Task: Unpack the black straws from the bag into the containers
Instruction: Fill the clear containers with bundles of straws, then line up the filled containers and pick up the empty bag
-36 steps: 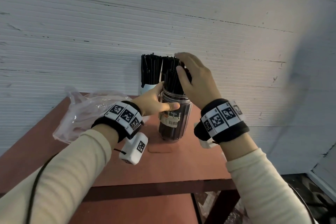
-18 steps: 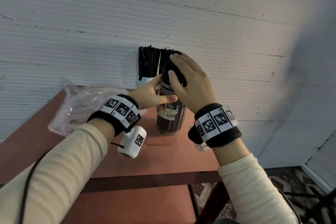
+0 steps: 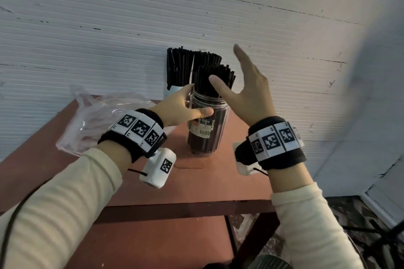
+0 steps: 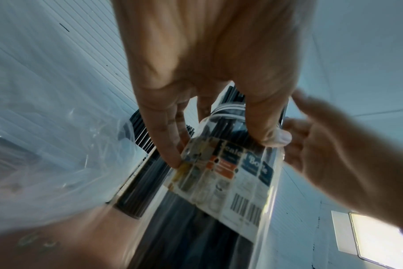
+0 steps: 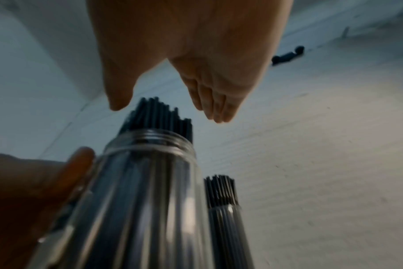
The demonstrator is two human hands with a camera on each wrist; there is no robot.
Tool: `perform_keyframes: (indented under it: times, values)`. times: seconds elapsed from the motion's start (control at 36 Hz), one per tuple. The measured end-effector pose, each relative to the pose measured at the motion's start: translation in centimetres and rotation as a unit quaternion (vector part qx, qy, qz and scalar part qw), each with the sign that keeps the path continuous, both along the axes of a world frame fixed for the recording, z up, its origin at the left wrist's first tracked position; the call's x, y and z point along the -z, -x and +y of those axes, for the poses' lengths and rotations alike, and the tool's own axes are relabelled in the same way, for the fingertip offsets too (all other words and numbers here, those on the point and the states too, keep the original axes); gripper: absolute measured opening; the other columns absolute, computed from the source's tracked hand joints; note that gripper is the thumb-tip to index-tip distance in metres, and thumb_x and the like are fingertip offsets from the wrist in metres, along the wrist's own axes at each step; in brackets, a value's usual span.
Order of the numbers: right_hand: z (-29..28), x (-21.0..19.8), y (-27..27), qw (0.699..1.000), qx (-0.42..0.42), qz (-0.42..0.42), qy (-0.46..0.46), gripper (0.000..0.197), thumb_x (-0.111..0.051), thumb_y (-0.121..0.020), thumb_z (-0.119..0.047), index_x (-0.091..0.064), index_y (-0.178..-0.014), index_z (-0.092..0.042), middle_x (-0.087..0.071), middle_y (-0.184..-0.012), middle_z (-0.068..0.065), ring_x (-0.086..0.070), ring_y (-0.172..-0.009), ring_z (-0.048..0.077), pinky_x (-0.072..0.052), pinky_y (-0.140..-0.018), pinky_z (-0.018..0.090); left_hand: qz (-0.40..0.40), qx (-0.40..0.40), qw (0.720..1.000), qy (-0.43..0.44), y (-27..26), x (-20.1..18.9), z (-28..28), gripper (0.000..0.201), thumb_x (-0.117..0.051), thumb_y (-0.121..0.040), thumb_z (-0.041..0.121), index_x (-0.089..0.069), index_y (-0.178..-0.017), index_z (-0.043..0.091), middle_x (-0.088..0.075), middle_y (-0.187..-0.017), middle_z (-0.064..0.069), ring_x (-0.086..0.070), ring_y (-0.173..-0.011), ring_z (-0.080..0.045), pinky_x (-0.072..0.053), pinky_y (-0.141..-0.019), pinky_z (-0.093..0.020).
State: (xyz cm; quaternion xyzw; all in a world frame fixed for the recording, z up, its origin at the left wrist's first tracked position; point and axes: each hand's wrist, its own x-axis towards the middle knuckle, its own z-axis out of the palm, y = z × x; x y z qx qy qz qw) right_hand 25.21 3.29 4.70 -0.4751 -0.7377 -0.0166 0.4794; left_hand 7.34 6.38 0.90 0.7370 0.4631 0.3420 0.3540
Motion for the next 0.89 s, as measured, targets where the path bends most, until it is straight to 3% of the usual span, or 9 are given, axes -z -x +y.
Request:
perform_keyframes:
  times: [0.06, 0.14, 0.22, 0.31, 0.42, 0.5, 0.61, 0.75, 0.89]
  values:
    - [0.5, 0.6, -1.1, 0.997, 0.0, 0.022, 0.079, 0.092, -0.064, -0.081, -0.06, -0.022, -0.152, -0.021, -0.03, -0.156, -0.004, -0.028, -0.142, 0.009, -0.025, -0.111, 0.024, 0.001, -0.008, 1.0, -0.016, 0.2, -0.1, -0.1, 0.067, -0.074, -0.082, 0.038, -0.043, -0.14, 0.026, -0.059, -0.108, 0.016, -0.061, -0.106, -0.009, -0.05, -0.096, -0.034]
    - [2.0, 1.9, -2.3, 0.979, -0.032, 0.023, 0.201, 0.114, -0.064, -0.064, -0.077, -0.018, -0.153, -0.021, -0.027, -0.158, -0.001, -0.027, -0.143, 0.015, -0.028, -0.116, 0.039, -0.027, -0.024, 0.999, -0.002, 0.4, 0.1, -0.3, 0.084, -0.082, -0.068, 0.051, -0.046, -0.138, 0.024, -0.06, -0.122, 0.004, -0.061, -0.114, -0.016, -0.049, -0.101, -0.043]
    - [3.1, 3.3, -2.3, 0.955, -0.112, 0.016, 0.273, 0.102, -0.062, -0.064, -0.078, -0.034, -0.145, -0.023, -0.046, -0.145, -0.007, -0.043, -0.133, 0.011, -0.037, -0.112, 0.039, -0.065, -0.023, 0.998, 0.007, 0.3, 0.3, -0.3, 0.096, -0.083, -0.054, 0.063, -0.048, -0.135, 0.025, -0.06, -0.125, 0.002, -0.06, -0.117, -0.017, -0.048, -0.102, -0.045]
    - [3.7, 4.2, -2.0, 0.955, -0.115, 0.019, 0.272, 0.096, -0.061, -0.065, -0.081, -0.042, -0.138, -0.022, -0.058, -0.13, -0.01, -0.055, -0.118, 0.003, -0.048, -0.102, 0.035, -0.109, -0.018, 0.994, 0.022, 0.3, 0.7, -0.2, 0.08, -0.08, -0.063, 0.047, -0.048, -0.133, 0.024, -0.06, -0.124, 0.003, -0.058, -0.121, -0.018, -0.046, -0.105, -0.047]
    - [3.7, 4.4, -1.8, 0.962, -0.099, 0.046, 0.251, 0.095, -0.063, -0.064, -0.077, -0.04, -0.138, -0.021, -0.056, -0.127, -0.012, -0.056, -0.114, 0.003, -0.048, -0.097, 0.028, -0.124, -0.023, 0.992, 0.008, 0.1, 1.4, 0.4, 0.056, -0.075, -0.08, 0.034, -0.047, -0.128, 0.03, -0.06, -0.126, 0.003, -0.055, -0.125, -0.017, -0.044, -0.107, -0.045]
    - [3.9, 4.3, -1.9, 0.963, -0.091, 0.059, 0.245, 0.084, -0.067, -0.073, -0.063, -0.039, -0.138, -0.017, -0.054, -0.125, -0.011, -0.055, -0.112, 0.004, -0.045, -0.09, 0.022, -0.136, -0.018, 0.991, -0.004, -0.5, 1.8, 0.8, 0.046, -0.066, -0.09, 0.017, -0.044, -0.126, 0.033, -0.058, -0.121, 0.007, -0.052, -0.129, -0.016, -0.043, -0.108, -0.037]
    - [4.6, 3.9, -2.9, 0.964, -0.061, 0.07, 0.25, 0.076, -0.069, -0.08, -0.052, -0.038, -0.138, -0.014, -0.052, -0.123, -0.01, -0.053, -0.111, 0.007, -0.041, -0.087, 0.022, -0.142, -0.034, 0.989, -0.034, -1.3, 2.2, 1.8, 0.053, -0.067, -0.09, 0.022, -0.048, -0.139, 0.023, -0.057, -0.136, 0.0, -0.051, -0.128, -0.012, -0.042, -0.109, -0.035]
    - [6.0, 4.1, -5.3, 0.964, -0.007, 0.105, 0.244, 0.073, -0.069, -0.083, -0.047, -0.036, -0.139, -0.012, -0.053, -0.127, -0.002, -0.05, -0.109, 0.01, -0.038, -0.088, 0.024, -0.151, -0.148, 0.968, -0.133, -1.3, 2.1, 4.6, 0.031, -0.067, -0.091, 0.027, -0.061, -0.121, 0.023, -0.064, -0.122, 0.001, -0.058, -0.116, -0.012, -0.044, -0.107, -0.037]
    - [9.0, 4.5, -6.5, 0.962, 0.032, 0.138, 0.235, 0.076, -0.068, -0.085, -0.044, -0.03, -0.142, -0.014, -0.054, -0.133, 0.002, -0.052, -0.121, 0.02, -0.039, -0.093, 0.028, -0.194, -0.283, 0.928, -0.145, -1.0, 1.6, 8.3, 0.061, -0.077, -0.082, 0.03, -0.046, -0.132, 0.016, -0.05, -0.134, -0.003, -0.047, -0.124, -0.013, -0.034, -0.099, -0.02]
